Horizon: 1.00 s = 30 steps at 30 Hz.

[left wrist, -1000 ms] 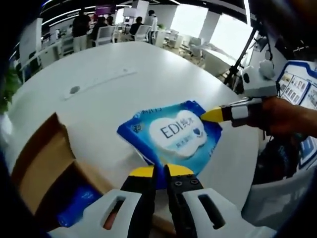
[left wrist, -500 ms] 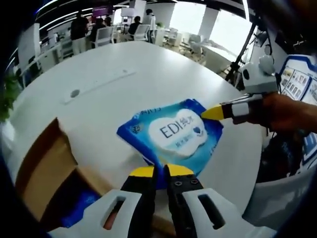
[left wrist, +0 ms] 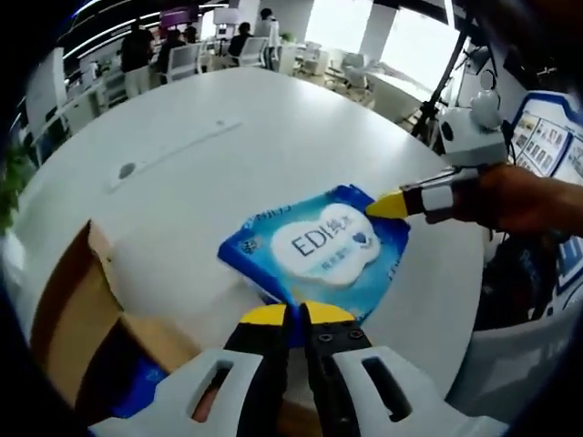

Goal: Operate the shoe box by opening the lid, removing the specified soft item, and placing it in the target area until the item is outside and the box remains undamaged.

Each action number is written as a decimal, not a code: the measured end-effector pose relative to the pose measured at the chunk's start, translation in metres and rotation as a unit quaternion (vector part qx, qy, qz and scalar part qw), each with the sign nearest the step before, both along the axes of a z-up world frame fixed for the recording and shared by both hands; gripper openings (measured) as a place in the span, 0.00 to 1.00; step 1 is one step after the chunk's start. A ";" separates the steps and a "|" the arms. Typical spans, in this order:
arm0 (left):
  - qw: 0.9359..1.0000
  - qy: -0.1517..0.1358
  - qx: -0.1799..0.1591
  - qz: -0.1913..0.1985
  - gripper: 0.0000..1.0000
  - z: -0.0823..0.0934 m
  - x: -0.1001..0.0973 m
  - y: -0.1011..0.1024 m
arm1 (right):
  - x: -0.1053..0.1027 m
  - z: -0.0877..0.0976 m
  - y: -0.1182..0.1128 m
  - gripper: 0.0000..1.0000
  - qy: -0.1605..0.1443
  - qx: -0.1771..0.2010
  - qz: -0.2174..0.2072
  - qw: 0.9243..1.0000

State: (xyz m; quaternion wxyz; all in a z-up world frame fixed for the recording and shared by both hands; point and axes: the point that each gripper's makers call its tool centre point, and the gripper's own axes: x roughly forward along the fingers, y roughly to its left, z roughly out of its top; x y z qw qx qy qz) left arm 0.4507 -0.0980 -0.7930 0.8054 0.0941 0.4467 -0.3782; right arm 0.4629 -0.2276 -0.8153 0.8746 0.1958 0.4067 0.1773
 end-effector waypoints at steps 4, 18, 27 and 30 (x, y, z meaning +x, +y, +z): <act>1.000 0.004 0.010 -0.004 0.02 -0.009 0.004 -0.001 | 0.002 -0.005 0.000 0.00 0.003 -0.002 0.002 1.000; 0.998 0.015 0.058 -0.028 0.01 -0.026 0.003 -0.003 | 0.006 -0.009 -0.003 0.00 0.000 0.002 0.000 1.000; 0.998 0.023 0.057 -0.019 0.03 -0.026 0.005 -0.001 | 0.005 -0.010 -0.005 0.00 0.005 0.012 -0.016 1.000; 0.998 0.023 0.059 -0.015 0.05 -0.026 0.004 0.001 | 0.004 -0.008 -0.006 0.00 0.005 0.012 -0.021 1.000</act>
